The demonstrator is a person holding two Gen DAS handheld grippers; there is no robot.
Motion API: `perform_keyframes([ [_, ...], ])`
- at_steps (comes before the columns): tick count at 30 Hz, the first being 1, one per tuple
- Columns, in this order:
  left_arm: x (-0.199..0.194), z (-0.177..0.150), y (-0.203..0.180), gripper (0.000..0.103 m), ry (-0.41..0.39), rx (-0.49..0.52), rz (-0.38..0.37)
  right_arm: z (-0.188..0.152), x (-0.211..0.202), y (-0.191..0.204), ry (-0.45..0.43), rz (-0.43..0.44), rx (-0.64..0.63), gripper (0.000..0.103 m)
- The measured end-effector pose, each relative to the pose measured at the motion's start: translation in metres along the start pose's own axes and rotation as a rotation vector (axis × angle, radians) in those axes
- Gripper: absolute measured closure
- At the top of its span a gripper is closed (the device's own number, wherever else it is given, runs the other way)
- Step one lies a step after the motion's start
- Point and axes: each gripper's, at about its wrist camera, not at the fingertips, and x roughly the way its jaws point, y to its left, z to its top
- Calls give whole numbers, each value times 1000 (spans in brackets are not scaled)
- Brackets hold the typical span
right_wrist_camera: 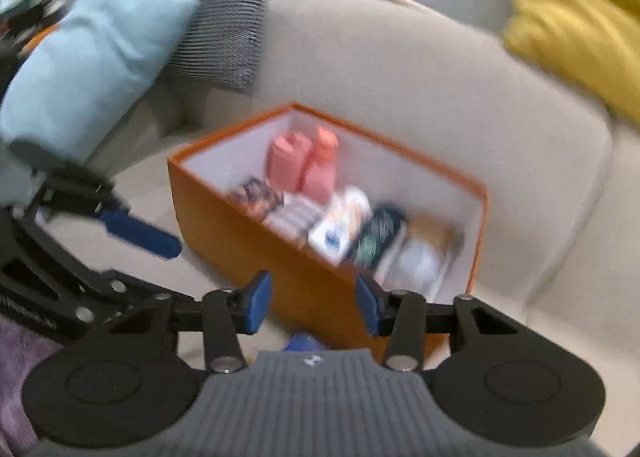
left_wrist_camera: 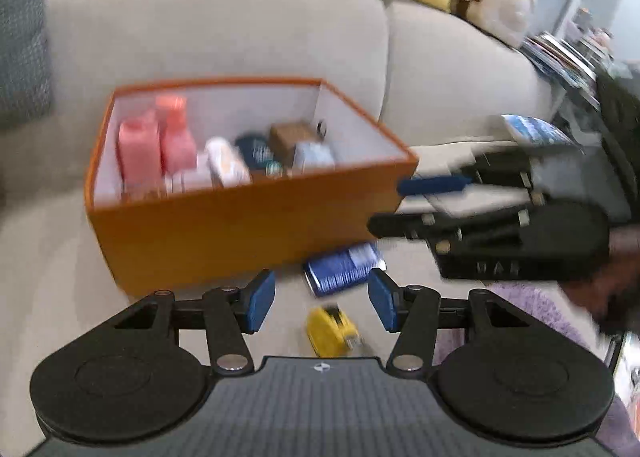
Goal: Organize rigid objects
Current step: 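Withdraw both grippers and move them down toward the tape measure and blue card pack, then grasp the yellow tape measure with the left gripper while the right grasps the blue card pack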
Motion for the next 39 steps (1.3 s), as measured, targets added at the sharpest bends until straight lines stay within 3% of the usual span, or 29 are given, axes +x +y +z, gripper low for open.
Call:
perform_keyframes([
  [5, 28, -37, -11, 42, 45, -67, 21, -63, 6, 20, 39, -171, 166, 74],
  [9, 43, -42, -19, 43, 26, -66, 70, -82, 17, 25, 96, -312, 195, 75],
  [12, 54, -44, -23, 53, 26, -63, 93, -87, 24, 16, 107, -297, 253, 75],
  [17, 61, -49, -24, 79, 17, -63, 99, -90, 36, 19, 117, -274, 244, 75],
  [23, 44, -51, -1, 81, -1, -114, 94, -82, 42, 22, 95, -191, 225, 75],
  [26, 38, -52, 27, 81, -6, -206, 95, -76, 55, 25, 129, -254, 185, 73],
  [29, 33, -52, 43, 81, -26, -255, 104, -72, 66, 24, 137, -249, 177, 69],
  [31, 31, -53, 50, 81, -23, -264, 122, -69, 70, 29, 131, -244, 136, 62],
  [35, 30, -52, 53, 79, -4, -235, 191, -68, 84, 38, 169, -261, 65, 62],
  [39, 36, -55, 55, 72, 81, -206, 238, -67, 93, 43, 208, -282, 18, 56],
])
